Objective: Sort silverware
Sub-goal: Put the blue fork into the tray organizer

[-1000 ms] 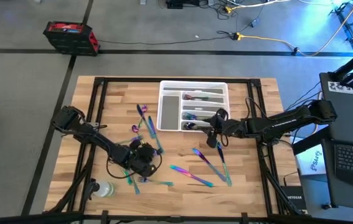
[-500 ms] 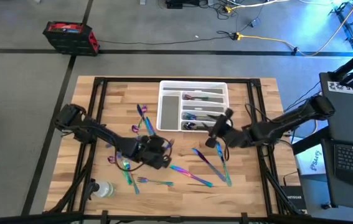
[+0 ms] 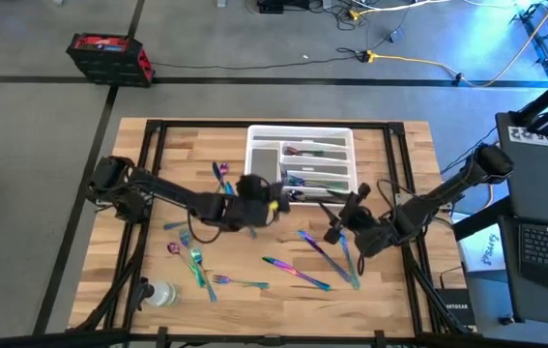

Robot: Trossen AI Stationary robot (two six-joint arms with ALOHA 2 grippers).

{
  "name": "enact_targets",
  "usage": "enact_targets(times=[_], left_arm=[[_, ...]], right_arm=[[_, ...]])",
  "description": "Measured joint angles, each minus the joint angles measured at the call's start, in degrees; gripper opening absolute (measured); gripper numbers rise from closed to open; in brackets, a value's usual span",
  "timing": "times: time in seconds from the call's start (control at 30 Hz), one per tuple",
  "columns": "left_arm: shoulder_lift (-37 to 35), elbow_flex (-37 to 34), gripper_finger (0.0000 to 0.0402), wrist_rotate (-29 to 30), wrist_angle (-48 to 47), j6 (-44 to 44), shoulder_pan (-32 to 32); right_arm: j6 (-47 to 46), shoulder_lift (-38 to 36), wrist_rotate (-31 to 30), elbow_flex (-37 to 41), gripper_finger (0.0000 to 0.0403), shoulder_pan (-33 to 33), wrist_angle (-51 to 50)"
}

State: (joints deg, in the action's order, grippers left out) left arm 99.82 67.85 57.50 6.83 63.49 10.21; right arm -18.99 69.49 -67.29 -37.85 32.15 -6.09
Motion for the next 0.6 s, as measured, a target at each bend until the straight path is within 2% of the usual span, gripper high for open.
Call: enact_targets(times=[0.07,0.17,0.37,0.43,0.53,0.6], left_arm=[[0.3,0.0,0.0000,1.6,5.9,0.4,-1.7],[0.5,0.0,0.0000,0.5,11.9,-1.0,-3.9],[0.9,0.0,0.0000,-0.3,17.2,-7.9,-6.3],[1.2,0.0,0.0000,-0.4,19.1,-10.7,-6.7],[1.3,0.0,0.0000,-1.5,20.5,-14.0,-6.7],[1.3,0.0,0.0000,-1.9,21.4,-15.5,-6.6]], right_arm=[[-0.2,1.7,-0.6,0.0,0.0172,0.1,1.5],[0.5,4.3,1.3,0.0,0.0172,-0.5,6.8],[1.2,5.3,5.2,0.0,0.0172,-5.4,18.9],[1.3,5.3,8.9,0.1,0.0172,-7.6,22.7],[0.1,5.3,19.3,0.1,0.0172,-12.2,28.0],[-1.1,5.4,23.2,0.1,0.0172,-15.1,29.6]])
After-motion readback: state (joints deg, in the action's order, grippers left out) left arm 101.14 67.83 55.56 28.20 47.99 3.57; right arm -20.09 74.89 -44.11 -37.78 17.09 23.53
